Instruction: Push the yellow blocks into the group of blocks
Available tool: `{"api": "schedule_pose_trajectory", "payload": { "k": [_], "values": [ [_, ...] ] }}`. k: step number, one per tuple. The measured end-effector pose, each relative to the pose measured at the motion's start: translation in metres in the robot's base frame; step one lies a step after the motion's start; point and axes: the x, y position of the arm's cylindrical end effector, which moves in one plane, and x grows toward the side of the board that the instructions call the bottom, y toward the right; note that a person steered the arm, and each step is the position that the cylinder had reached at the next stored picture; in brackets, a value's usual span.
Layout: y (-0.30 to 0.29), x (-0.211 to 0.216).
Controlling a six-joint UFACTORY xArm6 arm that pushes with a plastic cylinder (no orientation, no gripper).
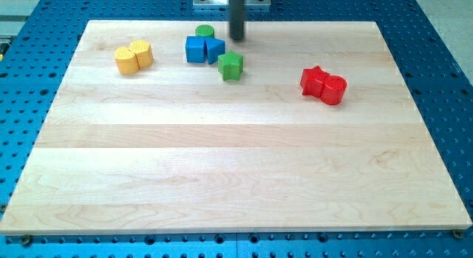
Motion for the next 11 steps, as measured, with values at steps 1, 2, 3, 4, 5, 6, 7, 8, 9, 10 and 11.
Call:
{"api": "schedule_pose_trajectory", "payload": {
  "k": [1, 2, 3, 4, 5, 6, 7, 8, 9, 10, 11],
  "values": [
    [0.049, 0.079],
    [-0.009, 0.107],
    [-0.077, 0.113],
    [-0.129, 0.139],
    [-0.136, 0.144],
    [-0.136, 0.129],
    [-0.146, 0.155],
    [-0.240, 0.155],
    [-0.284, 0.126],
    [-0.257, 0.088],
    [-0.213, 0.068]
  ]
}}
